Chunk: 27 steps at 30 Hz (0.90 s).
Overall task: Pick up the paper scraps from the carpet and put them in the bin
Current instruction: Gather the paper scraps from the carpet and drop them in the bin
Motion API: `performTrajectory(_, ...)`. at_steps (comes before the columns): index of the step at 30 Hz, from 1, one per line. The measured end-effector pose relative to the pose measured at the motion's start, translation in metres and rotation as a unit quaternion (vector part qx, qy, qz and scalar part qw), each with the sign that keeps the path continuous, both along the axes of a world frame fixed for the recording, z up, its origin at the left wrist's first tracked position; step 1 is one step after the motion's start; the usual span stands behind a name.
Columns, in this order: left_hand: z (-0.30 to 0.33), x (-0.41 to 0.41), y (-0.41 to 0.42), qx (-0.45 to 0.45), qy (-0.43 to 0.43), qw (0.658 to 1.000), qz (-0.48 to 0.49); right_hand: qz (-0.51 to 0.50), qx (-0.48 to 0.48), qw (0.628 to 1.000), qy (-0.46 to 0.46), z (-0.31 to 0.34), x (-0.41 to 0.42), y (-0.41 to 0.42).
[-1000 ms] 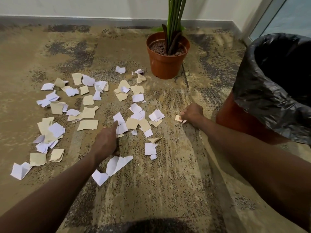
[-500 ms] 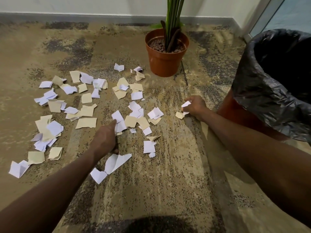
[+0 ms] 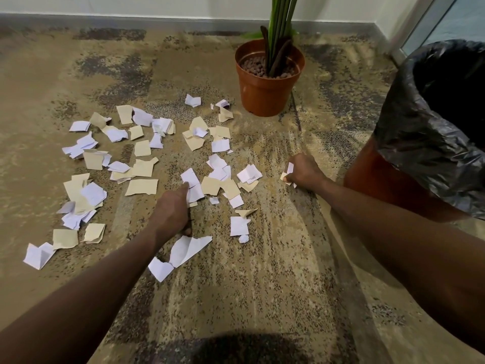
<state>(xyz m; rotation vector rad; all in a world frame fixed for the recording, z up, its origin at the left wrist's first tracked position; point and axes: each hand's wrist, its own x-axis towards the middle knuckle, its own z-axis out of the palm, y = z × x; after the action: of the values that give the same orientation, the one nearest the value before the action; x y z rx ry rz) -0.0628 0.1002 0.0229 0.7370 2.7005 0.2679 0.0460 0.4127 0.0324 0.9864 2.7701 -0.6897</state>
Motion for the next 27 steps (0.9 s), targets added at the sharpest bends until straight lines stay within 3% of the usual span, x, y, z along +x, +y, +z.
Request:
performTrajectory(6, 0.000, -0.003, 0.003, -0.038, 0.014, 0.998, -0.039, 0.013, -0.008, 0.999, -0.045, 0.006, -0.006, 0.001)
performTrajectory(11, 0.000, -0.004, 0.011, -0.060, -0.056, 0.997, -0.010, -0.015, -0.103, 0.994, 0.035, 0.011, -0.026, -0.014)
performTrajectory(14, 0.002, -0.006, 0.024, -0.011, -0.032, 0.999, 0.021, 0.018, -0.181, 0.983, 0.017, 0.006, -0.034, -0.032)
performTrajectory(17, 0.001, -0.015, 0.042, -0.001, -0.038, 0.998, 0.040, 0.114, -0.105, 0.985, -0.072, 0.000, -0.042, -0.052)
performTrajectory(20, -0.004, -0.022, 0.057, -0.034, -0.073, 0.997, 0.003, 0.164, -0.085, 0.981, -0.067, -0.005, -0.048, -0.074)
performTrajectory(23, -0.011, -0.022, 0.062, -0.110, -0.031, 0.992, -0.061, 0.208, -0.033, 0.975, -0.071, -0.010, -0.051, -0.090)
performTrajectory(27, -0.005, -0.017, 0.054, -0.125, 0.119, 0.974, -0.146, 0.211, -0.031, 0.976, -0.035, -0.011, -0.054, -0.096)
